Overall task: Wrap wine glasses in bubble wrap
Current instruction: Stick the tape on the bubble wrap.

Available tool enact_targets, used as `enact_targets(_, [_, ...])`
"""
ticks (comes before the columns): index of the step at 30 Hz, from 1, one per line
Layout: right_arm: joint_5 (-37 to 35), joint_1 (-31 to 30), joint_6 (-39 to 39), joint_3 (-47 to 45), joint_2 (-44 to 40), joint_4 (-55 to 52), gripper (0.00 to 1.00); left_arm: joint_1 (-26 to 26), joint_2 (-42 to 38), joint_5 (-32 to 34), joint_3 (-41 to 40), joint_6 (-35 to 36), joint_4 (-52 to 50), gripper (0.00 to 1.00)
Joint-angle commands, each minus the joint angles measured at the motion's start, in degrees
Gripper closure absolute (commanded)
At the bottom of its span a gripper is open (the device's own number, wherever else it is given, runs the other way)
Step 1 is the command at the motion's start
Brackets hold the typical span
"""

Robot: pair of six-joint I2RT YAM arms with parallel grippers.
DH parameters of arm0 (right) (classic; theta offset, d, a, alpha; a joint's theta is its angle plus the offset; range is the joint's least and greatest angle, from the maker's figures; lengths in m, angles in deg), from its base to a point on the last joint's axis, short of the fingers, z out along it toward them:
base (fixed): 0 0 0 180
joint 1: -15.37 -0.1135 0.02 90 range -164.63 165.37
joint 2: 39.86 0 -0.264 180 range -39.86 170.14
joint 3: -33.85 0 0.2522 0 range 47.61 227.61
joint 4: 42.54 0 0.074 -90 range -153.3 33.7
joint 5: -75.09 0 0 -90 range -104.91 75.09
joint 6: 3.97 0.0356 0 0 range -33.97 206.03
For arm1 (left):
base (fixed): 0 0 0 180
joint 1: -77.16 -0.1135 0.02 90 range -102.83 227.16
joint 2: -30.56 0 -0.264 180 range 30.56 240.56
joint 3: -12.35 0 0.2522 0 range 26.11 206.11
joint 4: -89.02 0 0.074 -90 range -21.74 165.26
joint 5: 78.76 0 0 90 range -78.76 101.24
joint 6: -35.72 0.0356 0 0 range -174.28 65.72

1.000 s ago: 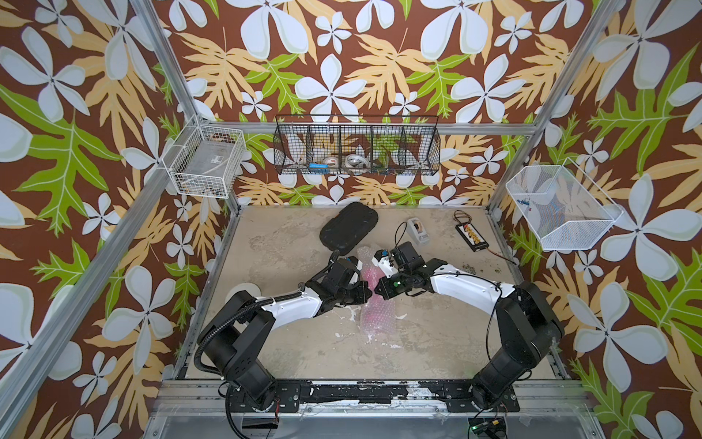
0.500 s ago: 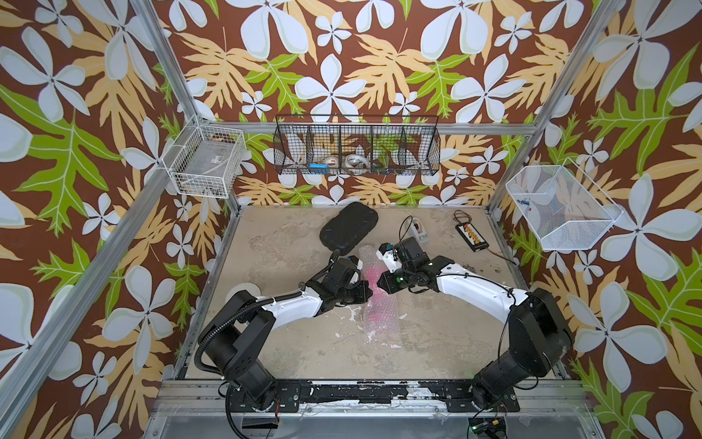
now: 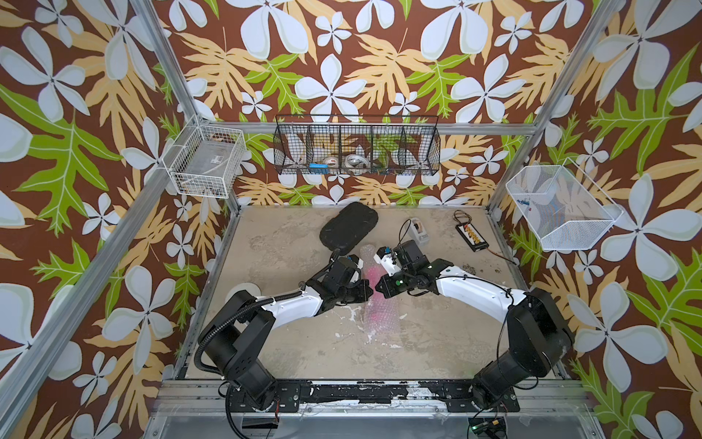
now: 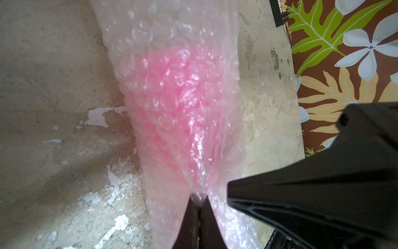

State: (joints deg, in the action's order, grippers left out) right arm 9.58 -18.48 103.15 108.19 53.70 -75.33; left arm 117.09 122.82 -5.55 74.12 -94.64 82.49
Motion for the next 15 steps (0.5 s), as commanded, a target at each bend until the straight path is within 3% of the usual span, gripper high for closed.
enact_targets(1, [2.18, -0.08, 1.42, -1.12, 1.11, 3.13, 1.0, 0.07, 0.19, -0.49, 0.24, -0.23, 0.33, 0.97])
enact_targets(15, [0.82, -0.08, 1.06, 1.23, -0.49, 1.31, 1.0, 0.07, -0.12, 0.34, 0.13, -0.4, -0.1, 0.95])
